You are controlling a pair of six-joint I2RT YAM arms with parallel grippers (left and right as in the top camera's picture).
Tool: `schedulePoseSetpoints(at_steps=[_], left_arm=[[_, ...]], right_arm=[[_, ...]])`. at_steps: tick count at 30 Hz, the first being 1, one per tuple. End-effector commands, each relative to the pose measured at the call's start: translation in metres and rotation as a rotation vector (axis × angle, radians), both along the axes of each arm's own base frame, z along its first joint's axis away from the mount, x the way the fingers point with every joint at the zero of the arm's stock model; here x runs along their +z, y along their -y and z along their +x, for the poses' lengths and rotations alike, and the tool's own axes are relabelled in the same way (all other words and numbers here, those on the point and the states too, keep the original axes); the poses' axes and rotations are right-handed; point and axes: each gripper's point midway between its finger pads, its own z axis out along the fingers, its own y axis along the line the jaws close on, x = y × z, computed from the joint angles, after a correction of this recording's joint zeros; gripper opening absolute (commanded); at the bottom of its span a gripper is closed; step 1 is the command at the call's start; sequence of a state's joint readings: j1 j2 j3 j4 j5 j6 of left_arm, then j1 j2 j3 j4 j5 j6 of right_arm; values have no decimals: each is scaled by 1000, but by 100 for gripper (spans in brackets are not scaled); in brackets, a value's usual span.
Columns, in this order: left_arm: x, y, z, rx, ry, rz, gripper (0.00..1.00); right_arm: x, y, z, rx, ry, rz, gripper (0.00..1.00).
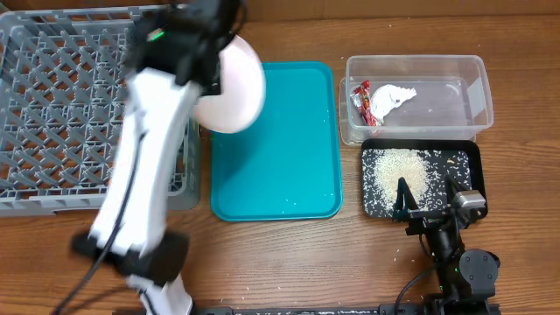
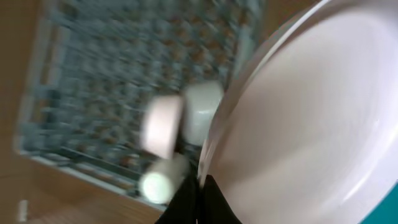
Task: Sort waste into correct bins and load items into the dishwasher
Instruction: 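Lift the white plate and carry it into the dish rack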
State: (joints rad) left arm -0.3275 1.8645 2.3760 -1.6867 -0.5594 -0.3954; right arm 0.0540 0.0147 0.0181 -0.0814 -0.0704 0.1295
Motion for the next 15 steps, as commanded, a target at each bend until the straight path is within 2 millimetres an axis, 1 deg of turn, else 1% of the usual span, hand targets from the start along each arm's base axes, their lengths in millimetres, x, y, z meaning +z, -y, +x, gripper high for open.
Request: schedulePoseSetpoints(at_steps=[1,3,4,7,9,11,13,15], left_arm=[[36,-34,-17,34,69,203,4],[55,-52,-36,65,104,283,4],[65,-63,-50,92,125,331,4],[82,-93,-89,178,173,425,4],[85,-108,-113,234,198,452,4],[81,-121,-130,283,205,469,4],[76,-134,-139,343,212,492,4],[68,-147,-140,402,217,528,4]], right_arm=[[-1,2,0,-8,7,-3,100],[-1,2,0,-8,7,-3,100],[-1,2,0,-8,7,-3,99],[-1,2,0,-8,7,-3,100],[-1,2,0,-8,7,-3,100],[-1,2,0,-8,7,-3,100],[-1,2,0,-8,7,-3,100],[-1,2,0,-8,7,-3,100]])
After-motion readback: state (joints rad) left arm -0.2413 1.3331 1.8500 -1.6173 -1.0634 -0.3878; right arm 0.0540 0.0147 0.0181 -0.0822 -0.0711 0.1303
